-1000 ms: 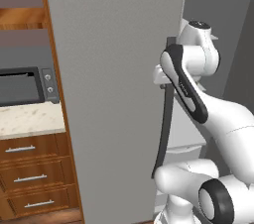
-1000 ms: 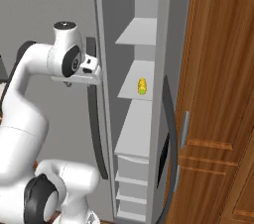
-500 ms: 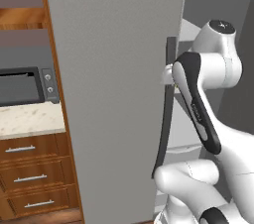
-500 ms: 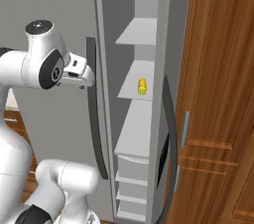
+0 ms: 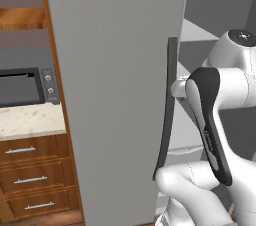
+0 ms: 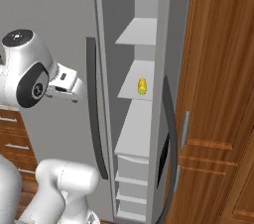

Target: Take the lemon wedge and corn out of the freezer and place them in the tupperware container on the counter. Then put the tupperware containing the vegetables back in the freezer.

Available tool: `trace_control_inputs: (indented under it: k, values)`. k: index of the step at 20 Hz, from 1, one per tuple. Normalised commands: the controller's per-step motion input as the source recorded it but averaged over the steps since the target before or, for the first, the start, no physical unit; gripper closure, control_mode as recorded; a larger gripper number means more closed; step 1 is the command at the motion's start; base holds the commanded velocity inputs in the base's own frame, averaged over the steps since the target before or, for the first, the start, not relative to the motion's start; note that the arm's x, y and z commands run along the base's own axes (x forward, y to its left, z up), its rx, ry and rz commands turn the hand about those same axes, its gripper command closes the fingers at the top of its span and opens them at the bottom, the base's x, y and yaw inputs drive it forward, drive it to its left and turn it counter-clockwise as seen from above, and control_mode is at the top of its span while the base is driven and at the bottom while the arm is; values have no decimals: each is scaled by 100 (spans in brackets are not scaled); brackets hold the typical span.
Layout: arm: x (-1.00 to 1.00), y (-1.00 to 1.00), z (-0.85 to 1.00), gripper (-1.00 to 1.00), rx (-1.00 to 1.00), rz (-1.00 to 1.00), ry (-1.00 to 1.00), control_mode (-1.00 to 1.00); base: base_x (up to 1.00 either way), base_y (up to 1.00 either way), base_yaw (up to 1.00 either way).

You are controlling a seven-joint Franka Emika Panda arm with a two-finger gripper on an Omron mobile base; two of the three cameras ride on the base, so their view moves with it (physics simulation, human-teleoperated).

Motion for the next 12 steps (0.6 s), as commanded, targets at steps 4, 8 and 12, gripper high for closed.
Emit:
trace_control_inputs:
  k: [4,8,12]
  values:
    - [-4,0,-11,-100,0,0,3,-100,0,0,0]
    - [2,-1,-10,-100,0,0,0,100,2,-2,0]
    - [0,0,0,-100,0,0,0,100,4,-23,0]
